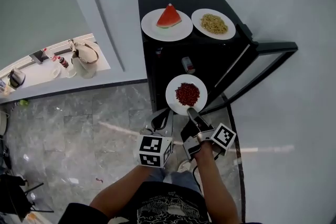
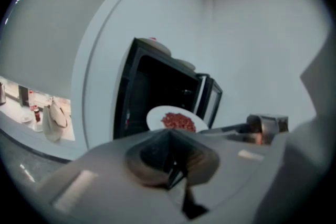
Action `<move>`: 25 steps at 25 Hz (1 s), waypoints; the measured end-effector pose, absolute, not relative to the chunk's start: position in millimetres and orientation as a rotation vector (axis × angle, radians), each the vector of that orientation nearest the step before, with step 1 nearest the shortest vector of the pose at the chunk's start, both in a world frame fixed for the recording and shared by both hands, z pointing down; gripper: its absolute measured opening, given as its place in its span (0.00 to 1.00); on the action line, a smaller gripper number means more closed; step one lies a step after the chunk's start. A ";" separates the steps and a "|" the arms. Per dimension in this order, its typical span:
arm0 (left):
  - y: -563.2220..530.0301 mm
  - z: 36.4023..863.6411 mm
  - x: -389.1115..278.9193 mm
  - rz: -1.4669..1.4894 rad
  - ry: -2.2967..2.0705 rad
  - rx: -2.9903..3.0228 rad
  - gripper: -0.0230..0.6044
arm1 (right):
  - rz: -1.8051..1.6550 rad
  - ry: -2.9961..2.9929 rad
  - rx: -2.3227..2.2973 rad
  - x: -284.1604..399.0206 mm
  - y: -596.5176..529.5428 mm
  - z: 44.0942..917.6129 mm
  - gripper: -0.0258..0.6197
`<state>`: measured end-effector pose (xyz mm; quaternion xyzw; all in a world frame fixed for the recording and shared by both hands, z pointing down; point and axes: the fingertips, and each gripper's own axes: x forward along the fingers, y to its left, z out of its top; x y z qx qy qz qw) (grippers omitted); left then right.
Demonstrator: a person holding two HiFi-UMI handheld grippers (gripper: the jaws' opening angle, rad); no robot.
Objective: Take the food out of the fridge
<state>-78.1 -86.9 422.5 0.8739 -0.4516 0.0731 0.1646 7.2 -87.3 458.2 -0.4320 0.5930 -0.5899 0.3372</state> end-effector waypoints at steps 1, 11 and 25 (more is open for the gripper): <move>-85.6 416.0 -79.5 0.195 -1.290 2.492 0.03 | -1.530 1.544 -1.125 7.5 -83.8 450.3 0.06; -76.3 381.1 -82.5 0.145 -1.301 2.552 0.03 | -1.488 1.553 -1.090 0.9 -62.6 409.6 0.05; -81.4 375.4 -75.3 0.157 -1.312 2.572 0.03 | -1.456 1.540 -1.073 8.7 -63.5 402.6 0.06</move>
